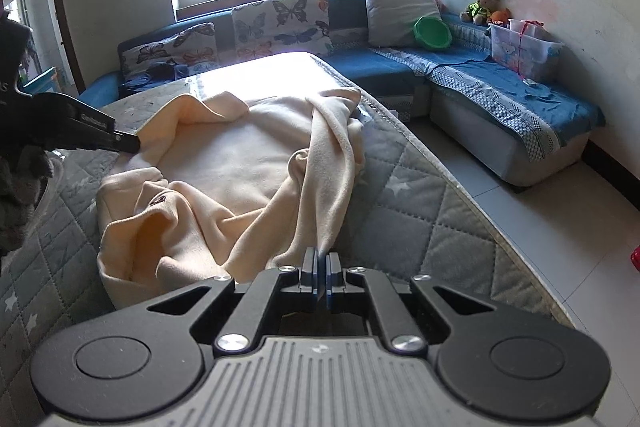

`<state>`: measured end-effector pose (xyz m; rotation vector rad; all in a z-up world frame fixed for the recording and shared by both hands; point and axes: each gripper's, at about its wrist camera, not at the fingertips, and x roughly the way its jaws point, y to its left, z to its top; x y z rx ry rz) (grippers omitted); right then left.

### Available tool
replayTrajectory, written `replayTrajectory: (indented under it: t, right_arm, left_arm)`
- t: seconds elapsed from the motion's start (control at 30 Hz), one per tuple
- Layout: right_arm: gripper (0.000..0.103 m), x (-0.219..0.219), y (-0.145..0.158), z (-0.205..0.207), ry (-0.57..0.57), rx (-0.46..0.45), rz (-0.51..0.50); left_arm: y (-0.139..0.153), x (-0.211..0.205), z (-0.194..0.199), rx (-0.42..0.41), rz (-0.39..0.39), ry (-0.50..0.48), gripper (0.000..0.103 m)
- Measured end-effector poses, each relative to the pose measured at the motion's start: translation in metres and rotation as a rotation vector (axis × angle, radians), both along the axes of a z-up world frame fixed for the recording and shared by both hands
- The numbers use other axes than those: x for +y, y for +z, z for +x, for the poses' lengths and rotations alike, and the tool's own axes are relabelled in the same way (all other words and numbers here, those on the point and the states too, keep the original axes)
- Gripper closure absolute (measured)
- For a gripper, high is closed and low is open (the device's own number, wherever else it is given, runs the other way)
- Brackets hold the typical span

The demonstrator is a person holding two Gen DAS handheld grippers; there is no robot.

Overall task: Fold clothes
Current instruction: 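Lift and shake the sweatshirt with both grippers to spread it out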

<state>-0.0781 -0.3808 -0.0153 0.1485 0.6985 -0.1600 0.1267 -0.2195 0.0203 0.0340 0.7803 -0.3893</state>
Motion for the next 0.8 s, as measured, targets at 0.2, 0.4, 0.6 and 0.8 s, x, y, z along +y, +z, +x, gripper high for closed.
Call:
replayTrajectory:
  t: [0.2, 0.4, 0.6, 0.8]
  right_arm:
    - [0.1, 0.003, -0.001, -0.005, 0.011, 0.006, 0.0]
    - [0.097, 0.009, 0.004, -0.009, 0.025, 0.01, -0.017]
    - [0.083, 0.022, 0.017, -0.005, 0.029, -0.056, -0.068]
    - [0.074, 0.037, 0.01, 0.014, 0.041, -0.052, -0.105]
  left_arm:
    - [0.009, 0.029, -0.017, -0.016, -0.023, 0.058, 0.101]
    - [0.013, 0.064, -0.048, -0.043, -0.029, 0.124, 0.101]
    - [0.009, 0.097, -0.079, -0.029, -0.043, 0.195, 0.101]
    - [0.006, 0.128, -0.106, -0.023, -0.069, 0.257, 0.101]
